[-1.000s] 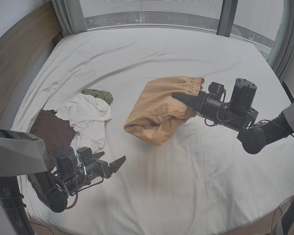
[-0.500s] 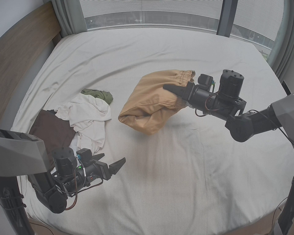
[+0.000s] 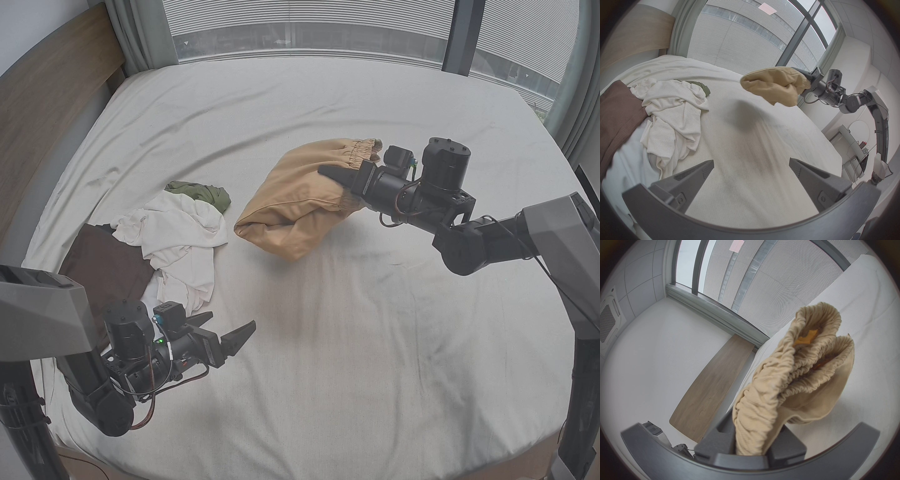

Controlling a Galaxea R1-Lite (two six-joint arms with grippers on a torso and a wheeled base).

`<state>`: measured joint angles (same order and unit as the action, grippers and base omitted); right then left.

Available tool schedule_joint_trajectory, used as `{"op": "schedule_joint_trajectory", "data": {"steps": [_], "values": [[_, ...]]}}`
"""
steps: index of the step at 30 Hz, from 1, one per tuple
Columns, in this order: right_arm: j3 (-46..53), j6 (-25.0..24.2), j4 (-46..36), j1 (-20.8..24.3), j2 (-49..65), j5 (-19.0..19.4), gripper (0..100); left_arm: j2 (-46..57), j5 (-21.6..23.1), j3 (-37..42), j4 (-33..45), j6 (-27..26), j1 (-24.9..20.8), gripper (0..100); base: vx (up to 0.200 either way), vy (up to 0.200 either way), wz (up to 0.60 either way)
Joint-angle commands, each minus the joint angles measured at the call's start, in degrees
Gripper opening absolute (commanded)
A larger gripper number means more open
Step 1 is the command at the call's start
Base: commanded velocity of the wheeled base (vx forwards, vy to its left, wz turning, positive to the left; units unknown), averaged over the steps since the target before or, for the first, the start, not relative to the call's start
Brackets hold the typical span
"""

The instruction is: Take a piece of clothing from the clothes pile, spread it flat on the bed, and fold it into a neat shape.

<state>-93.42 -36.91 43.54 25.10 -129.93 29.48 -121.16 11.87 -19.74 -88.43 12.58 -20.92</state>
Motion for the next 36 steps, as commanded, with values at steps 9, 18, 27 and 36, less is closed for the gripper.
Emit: {"op": "schedule_joint_trajectory", "data": {"steps": [9, 18, 27, 36], "values": [[-10.03, 0.97, -2.15, -3.39, -10.26, -0.03, 0, 1.19, 0.34, 0.66, 0.01, 0.08, 0.09, 100, 0.0, 0.0, 0.0], [-9.94, 1.49, -1.97, -6.73, -13.42, -0.03, 0, 1.02, 0.34, 0.66, 0.01, 0.08, 0.0, 100, 0.0, 0.0, 0.0], [-6.08, 3.69, -2.24, -7.79, -13.42, -0.03, 0, 1.1, 0.43, 0.66, 0.01, 0.16, 0.18, 100, 0.0, 0.0, 0.0], [0.43, 7.12, -0.65, -7.96, -11.93, -0.65, 100, 0.84, 1.05, 0.49, 0.01, 0.16, 0.62, 100, 0.0, 0.0, 0.0]]}}
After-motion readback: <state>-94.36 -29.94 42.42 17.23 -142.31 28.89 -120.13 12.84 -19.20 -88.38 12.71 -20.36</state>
